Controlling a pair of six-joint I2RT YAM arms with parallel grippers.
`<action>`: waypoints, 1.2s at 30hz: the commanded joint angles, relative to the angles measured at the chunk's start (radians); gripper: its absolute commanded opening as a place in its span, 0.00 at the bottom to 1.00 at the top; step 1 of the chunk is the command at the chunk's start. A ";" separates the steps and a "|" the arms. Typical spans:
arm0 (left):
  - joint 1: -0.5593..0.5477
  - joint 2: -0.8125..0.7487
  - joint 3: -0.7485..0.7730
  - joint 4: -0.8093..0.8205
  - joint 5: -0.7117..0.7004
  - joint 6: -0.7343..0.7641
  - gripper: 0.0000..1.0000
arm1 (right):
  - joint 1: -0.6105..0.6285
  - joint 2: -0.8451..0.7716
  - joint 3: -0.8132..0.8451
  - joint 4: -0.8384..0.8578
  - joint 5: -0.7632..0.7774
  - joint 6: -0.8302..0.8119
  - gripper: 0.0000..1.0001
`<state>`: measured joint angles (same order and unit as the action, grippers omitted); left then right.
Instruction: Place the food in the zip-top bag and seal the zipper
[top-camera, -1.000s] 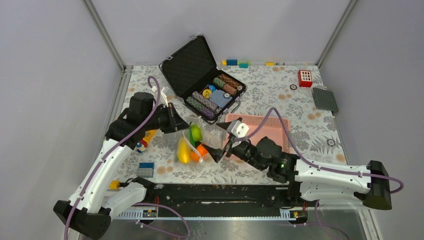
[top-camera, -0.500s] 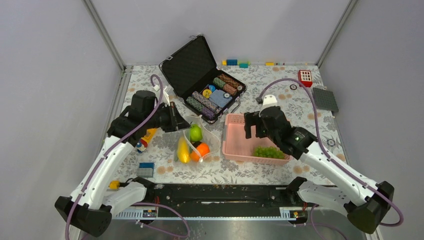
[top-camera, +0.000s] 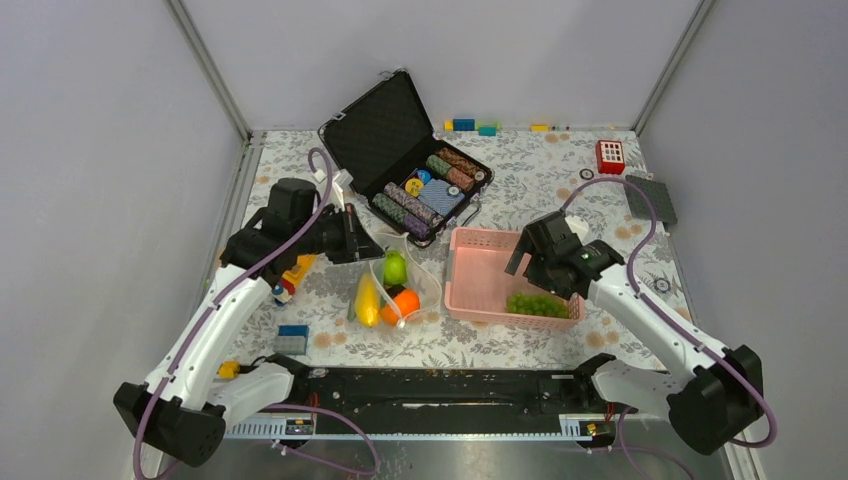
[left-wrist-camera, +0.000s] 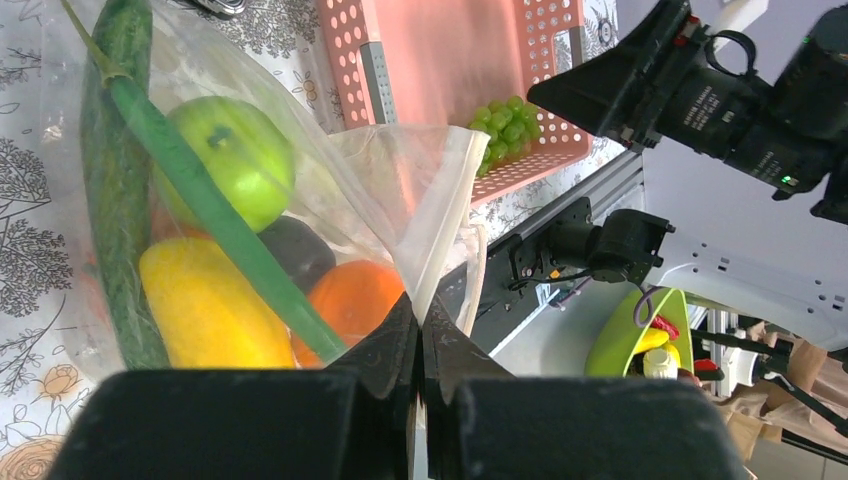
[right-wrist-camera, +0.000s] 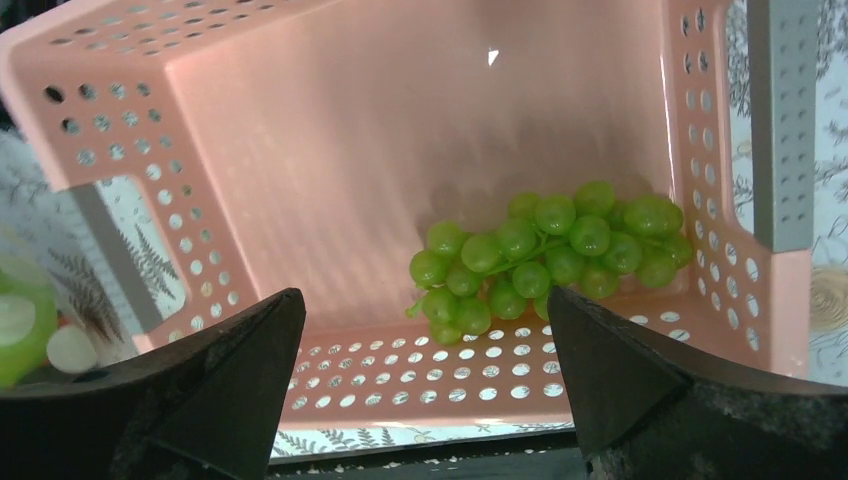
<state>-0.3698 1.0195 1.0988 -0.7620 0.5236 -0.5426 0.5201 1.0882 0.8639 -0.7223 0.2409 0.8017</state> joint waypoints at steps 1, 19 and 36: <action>-0.001 0.018 0.009 0.047 0.058 0.000 0.00 | -0.030 0.043 -0.023 -0.025 0.029 0.197 1.00; -0.001 0.055 -0.023 0.056 0.081 0.007 0.00 | -0.079 0.181 -0.149 0.075 -0.002 0.419 1.00; 0.005 0.080 -0.023 0.053 0.066 0.012 0.00 | -0.081 0.261 -0.096 0.248 0.132 0.331 1.00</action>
<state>-0.3702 1.0966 1.0760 -0.7467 0.5797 -0.5430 0.4438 1.3121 0.7361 -0.4717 0.3065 1.1183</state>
